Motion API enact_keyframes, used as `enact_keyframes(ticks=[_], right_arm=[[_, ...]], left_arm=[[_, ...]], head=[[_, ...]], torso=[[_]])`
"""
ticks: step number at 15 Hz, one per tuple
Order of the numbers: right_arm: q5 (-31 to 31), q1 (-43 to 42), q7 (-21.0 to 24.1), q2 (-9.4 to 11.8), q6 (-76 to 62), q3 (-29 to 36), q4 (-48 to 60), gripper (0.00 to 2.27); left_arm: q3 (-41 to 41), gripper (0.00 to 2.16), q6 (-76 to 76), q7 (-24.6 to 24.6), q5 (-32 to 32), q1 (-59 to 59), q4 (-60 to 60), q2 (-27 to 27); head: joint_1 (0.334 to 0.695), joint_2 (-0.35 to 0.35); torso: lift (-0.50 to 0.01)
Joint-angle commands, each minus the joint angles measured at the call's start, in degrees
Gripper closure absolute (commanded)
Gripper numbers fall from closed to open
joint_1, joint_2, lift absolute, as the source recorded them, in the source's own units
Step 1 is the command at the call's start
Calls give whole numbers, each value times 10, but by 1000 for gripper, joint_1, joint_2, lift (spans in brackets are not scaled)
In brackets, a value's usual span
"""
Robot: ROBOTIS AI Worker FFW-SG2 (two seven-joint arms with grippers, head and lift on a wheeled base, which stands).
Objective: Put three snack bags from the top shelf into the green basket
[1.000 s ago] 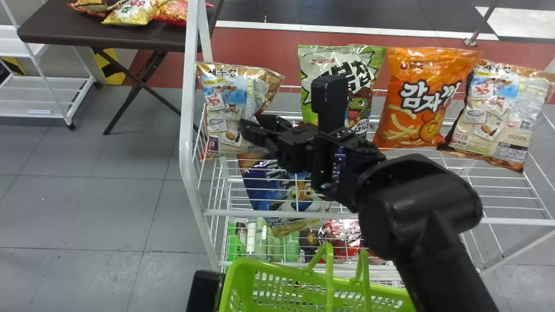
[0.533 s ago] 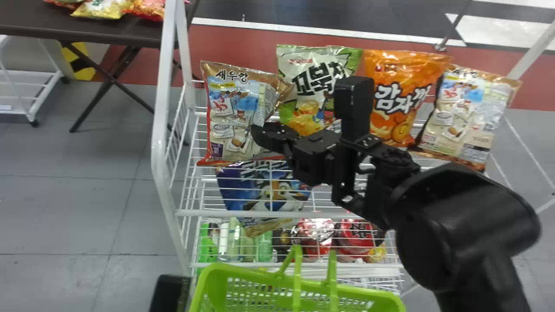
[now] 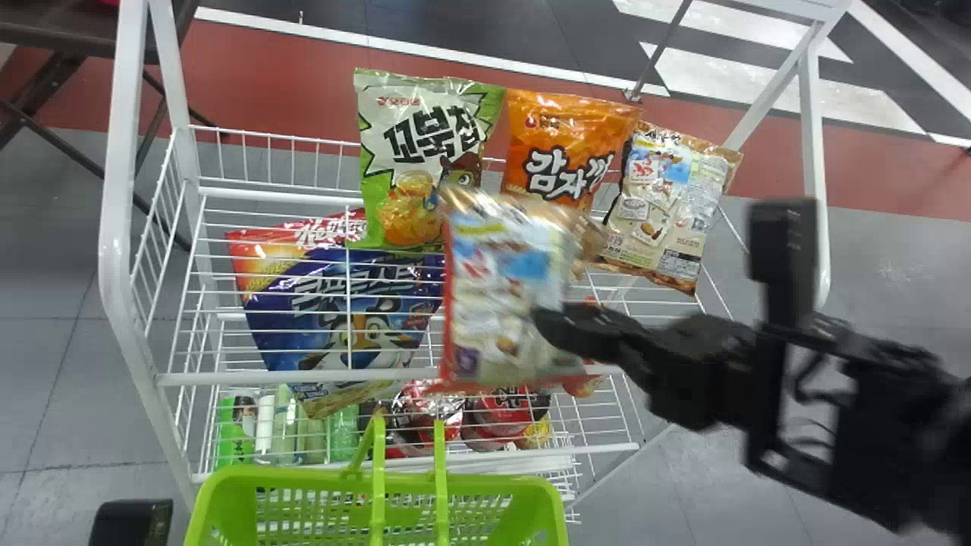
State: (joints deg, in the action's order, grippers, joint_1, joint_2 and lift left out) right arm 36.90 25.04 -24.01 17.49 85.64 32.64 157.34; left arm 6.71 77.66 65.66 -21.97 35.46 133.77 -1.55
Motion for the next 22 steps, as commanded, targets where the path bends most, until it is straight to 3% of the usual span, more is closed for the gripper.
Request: enact_keyframes(ticks=[1,4,7,10,15,22], right_arm=[[94,26,-13,-14,44,155,42,2250],[275,26,-27,-11,44,355,58,2250],[324,43,-41,-18,44,397,69,2250],[302,88,-39,-46,44,334,67,2250],[237,121,1,-47,44,220,66,2250],[88,177,62,-43,44,-72,-5,2250]], left_arm=[[1,1760,-7,-2,0,0,2,2],[11,1760,-19,-4,9,0,5,7],[23,1760,-39,-10,21,0,11,11],[23,1760,-44,-8,25,0,19,16],[20,1760,-49,-11,34,0,37,17],[15,1760,-51,-9,33,-3,45,17]], head=[[695,-350],[695,-350],[695,-350],[695,-350],[695,-350],[695,-350]], torso=[[-45],[-45],[-45],[-45],[-45],[-45]])
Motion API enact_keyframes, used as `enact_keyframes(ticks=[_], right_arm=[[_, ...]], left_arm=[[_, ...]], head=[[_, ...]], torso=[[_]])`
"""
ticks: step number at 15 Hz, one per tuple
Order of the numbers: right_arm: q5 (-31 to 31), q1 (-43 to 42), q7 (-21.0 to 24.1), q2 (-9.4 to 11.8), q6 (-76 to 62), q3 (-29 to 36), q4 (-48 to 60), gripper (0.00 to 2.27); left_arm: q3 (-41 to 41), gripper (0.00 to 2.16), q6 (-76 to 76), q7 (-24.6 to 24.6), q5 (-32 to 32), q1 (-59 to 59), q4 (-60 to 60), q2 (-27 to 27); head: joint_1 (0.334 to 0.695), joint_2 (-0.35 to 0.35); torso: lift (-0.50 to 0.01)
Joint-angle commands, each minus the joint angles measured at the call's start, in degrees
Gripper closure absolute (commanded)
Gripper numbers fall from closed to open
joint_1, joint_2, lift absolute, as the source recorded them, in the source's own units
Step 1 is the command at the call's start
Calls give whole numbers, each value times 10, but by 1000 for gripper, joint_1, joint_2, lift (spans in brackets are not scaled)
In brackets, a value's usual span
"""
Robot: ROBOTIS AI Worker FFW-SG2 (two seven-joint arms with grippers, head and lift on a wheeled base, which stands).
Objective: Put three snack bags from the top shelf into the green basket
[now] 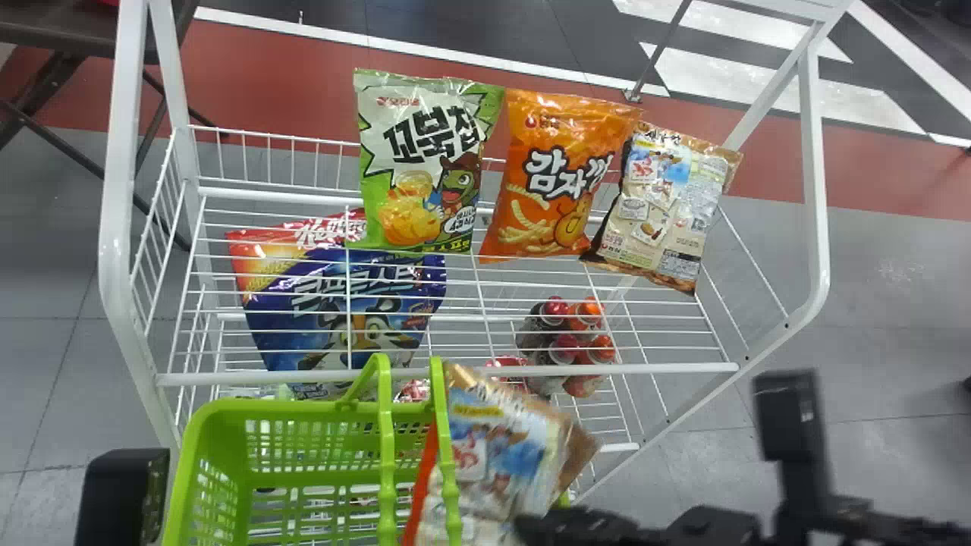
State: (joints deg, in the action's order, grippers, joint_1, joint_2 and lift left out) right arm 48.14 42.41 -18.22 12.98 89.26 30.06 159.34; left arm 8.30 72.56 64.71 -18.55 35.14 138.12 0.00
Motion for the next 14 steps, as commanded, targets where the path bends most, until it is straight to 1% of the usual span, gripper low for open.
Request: enact_keyframes(ticks=[1,4,5,6,7,8,9,10,11,14], right_arm=[[-38,3,6,5,8,-67,-40,2250],[-74,-8,19,7,8,-101,-74,2250],[-81,-11,19,11,8,-104,-83,2179],[-85,-13,16,15,8,-105,-87,1656],[-85,-13,6,15,8,-93,-85,488],[-81,-14,-19,15,8,-74,-81,-2],[-81,-15,-19,15,8,-60,-64,-2],[-81,-20,-29,15,8,-48,-45,12],[-81,-25,-55,15,8,-40,-38,49],[-81,-36,-88,12,8,-33,-32,63]], left_arm=[[-1,1760,2,1,-2,0,2,1],[0,1760,4,2,-3,0,7,1],[1,1760,4,2,-4,0,7,1],[0,1760,4,2,-3,0,7,1],[-1,1760,5,2,-4,0,7,1],[-2,1760,5,2,-3,0,6,1],[-2,1760,5,2,-3,0,6,1],[-2,1760,5,2,-4,0,4,1],[-2,1760,5,2,-4,1,3,1],[-3,1760,4,4,-4,5,4,1]], head=[[695,-350],[695,-350],[695,-350],[695,-350],[695,-350],[695,-350],[695,-350],[695,-350],[695,-350],[695,-350]], torso=[[-45],[-45],[-45],[-45],[-45],[-45],[-45],[-45],[-45],[-45]])
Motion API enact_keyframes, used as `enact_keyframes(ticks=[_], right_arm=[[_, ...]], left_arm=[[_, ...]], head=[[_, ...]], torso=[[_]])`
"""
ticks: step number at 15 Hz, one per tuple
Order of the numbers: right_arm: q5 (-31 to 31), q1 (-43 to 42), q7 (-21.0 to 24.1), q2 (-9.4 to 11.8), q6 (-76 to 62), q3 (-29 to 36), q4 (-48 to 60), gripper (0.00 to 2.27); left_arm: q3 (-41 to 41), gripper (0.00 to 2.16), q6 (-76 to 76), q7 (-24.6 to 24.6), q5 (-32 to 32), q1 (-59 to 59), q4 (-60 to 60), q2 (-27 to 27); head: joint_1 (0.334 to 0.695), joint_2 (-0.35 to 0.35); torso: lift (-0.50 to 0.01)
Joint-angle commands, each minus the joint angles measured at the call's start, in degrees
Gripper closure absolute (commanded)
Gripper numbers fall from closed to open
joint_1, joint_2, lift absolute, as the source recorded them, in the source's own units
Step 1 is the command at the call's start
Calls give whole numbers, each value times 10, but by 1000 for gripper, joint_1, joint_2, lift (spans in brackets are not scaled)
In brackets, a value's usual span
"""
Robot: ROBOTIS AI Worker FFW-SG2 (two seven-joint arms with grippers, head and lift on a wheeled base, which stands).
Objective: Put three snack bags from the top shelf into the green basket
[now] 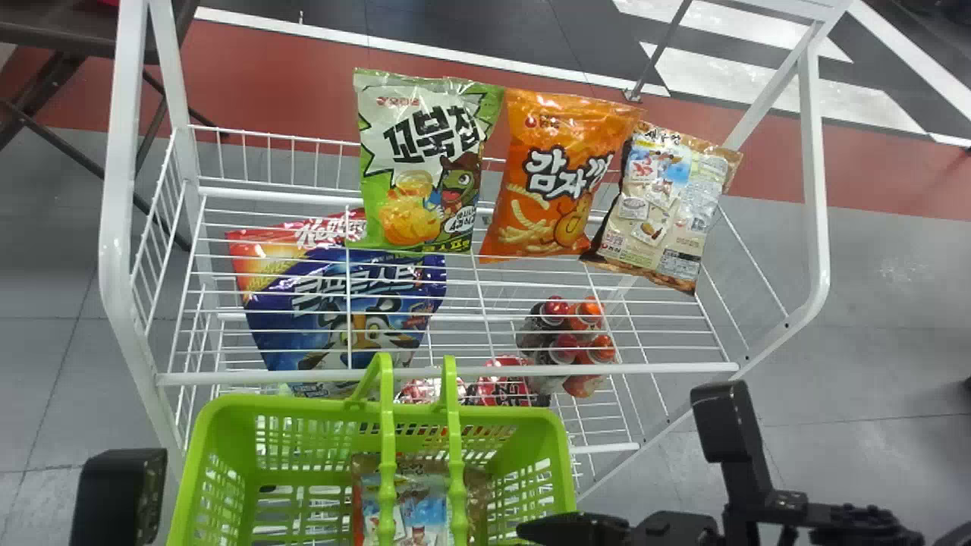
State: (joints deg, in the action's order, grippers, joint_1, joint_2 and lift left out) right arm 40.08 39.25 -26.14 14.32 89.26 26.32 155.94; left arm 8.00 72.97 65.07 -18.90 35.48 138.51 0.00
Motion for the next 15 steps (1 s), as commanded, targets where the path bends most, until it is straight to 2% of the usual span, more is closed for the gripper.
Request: enact_keyframes(ticks=[1,5,8,10,13,15], right_arm=[[-3,-4,-28,-5,8,10,2,73],[-33,-32,-37,-17,8,1,-2,97],[-108,-68,-24,-25,-149,-65,-11,113],[-156,-92,-4,-34,-272,-114,-32,113],[-219,-127,50,-46,-424,-174,-96,113],[-243,-174,90,-52,-475,-211,-162,113]], left_arm=[[0,1760,-1,1,0,4,0,1],[3,1760,-1,3,-1,13,0,1],[7,1760,-2,3,0,17,0,1],[7,1760,-2,1,1,18,-2,1],[11,1760,1,-2,2,10,-6,1],[11,1760,10,-3,3,7,-10,1]], head=[[695,-350],[695,-350],[695,-350],[695,-350],[695,-350],[695,-350]], torso=[[-45],[-45],[-45],[-45],[-45],[-45]])
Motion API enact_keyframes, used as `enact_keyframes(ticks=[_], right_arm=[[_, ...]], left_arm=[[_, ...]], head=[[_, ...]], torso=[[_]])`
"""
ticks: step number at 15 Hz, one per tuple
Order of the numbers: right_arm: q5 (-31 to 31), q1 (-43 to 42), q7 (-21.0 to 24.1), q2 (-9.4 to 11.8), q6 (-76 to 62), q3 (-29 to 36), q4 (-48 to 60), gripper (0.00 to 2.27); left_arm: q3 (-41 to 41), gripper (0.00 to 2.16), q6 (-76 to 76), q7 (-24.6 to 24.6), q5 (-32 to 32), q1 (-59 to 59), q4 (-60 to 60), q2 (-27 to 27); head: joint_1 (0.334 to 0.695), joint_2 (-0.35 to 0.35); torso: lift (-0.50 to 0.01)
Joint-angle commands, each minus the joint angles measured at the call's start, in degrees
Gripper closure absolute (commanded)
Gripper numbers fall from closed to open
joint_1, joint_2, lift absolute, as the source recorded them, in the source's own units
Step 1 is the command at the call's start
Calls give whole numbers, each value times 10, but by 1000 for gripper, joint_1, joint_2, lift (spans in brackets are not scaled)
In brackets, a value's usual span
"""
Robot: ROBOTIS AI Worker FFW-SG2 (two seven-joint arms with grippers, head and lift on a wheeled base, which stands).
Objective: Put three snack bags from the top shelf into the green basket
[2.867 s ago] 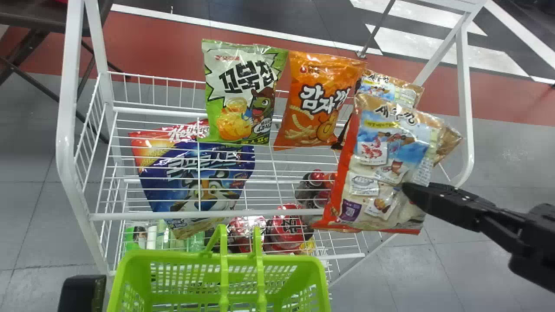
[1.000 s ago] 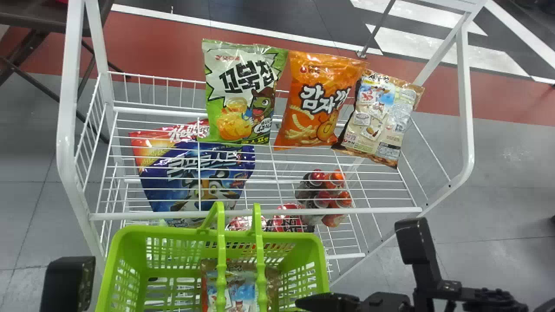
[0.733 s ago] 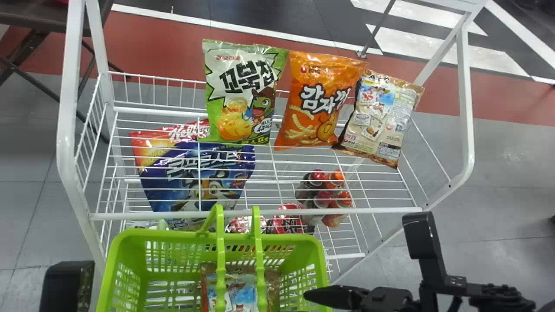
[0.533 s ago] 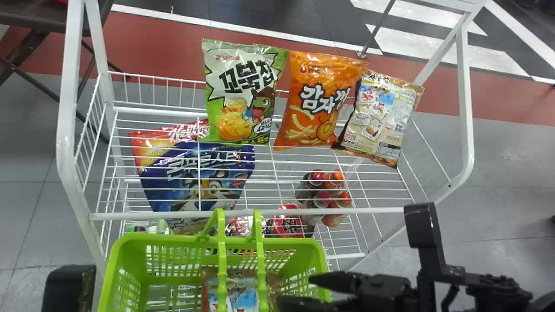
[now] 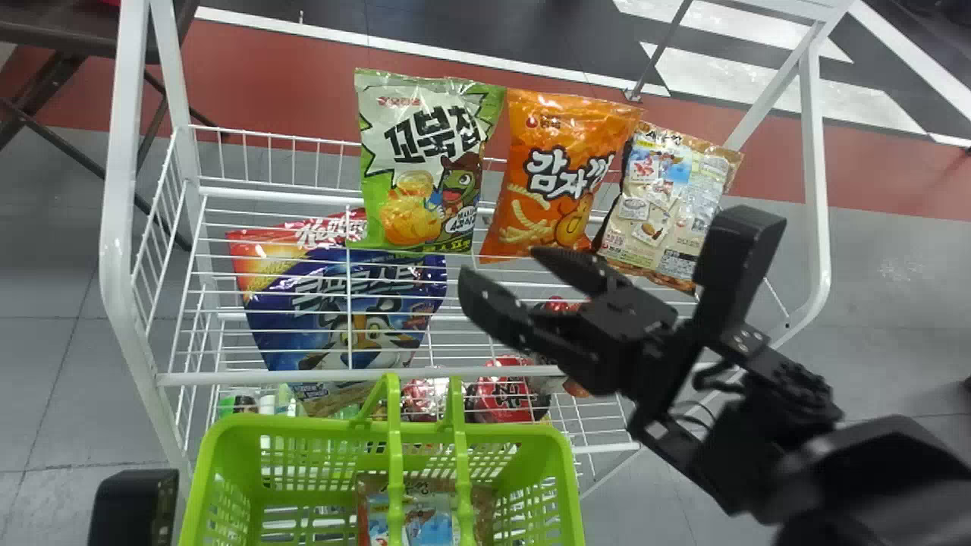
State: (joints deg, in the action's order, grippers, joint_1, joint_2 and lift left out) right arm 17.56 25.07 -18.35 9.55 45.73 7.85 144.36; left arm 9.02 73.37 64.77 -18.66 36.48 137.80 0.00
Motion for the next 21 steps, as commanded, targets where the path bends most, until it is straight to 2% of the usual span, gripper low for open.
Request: enact_keyframes(ticks=[1,6,10,13,14,16,17,18,21], right_arm=[[-27,-58,24,-10,-85,-38,-92,113],[-39,-157,29,-23,-199,-90,-263,113],[-75,-200,59,-26,-270,-119,-350,117],[-84,-239,58,-28,-275,-126,-404,161],[-84,-246,52,-28,-268,-127,-411,522],[-83,-248,45,-28,-250,-129,-409,1690],[-83,-248,44,-26,-233,-130,-406,2067],[-84,-251,40,-24,-215,-129,-400,2159],[-89,-269,40,-23,-187,-128,-404,2240]], left_arm=[[0,1760,13,-1,-1,-4,-3,1],[6,1760,39,-3,-1,-4,-6,1],[16,1760,46,-9,2,-1,-4,0],[20,1760,50,-10,7,1,-1,1],[20,1760,50,-10,8,1,-1,1],[20,1760,50,-10,8,1,-2,1],[20,1760,50,-10,8,0,-2,1],[19,1760,50,-10,9,-1,-2,1],[18,1760,52,-10,9,-1,-2,1]], head=[[695,-350],[695,-350],[695,-350],[695,-350],[695,-350],[695,-350],[695,-350],[695,-347],[695,-345]], torso=[[-45],[-45],[-45],[-45],[-45],[-45],[-45],[-45],[-45]])
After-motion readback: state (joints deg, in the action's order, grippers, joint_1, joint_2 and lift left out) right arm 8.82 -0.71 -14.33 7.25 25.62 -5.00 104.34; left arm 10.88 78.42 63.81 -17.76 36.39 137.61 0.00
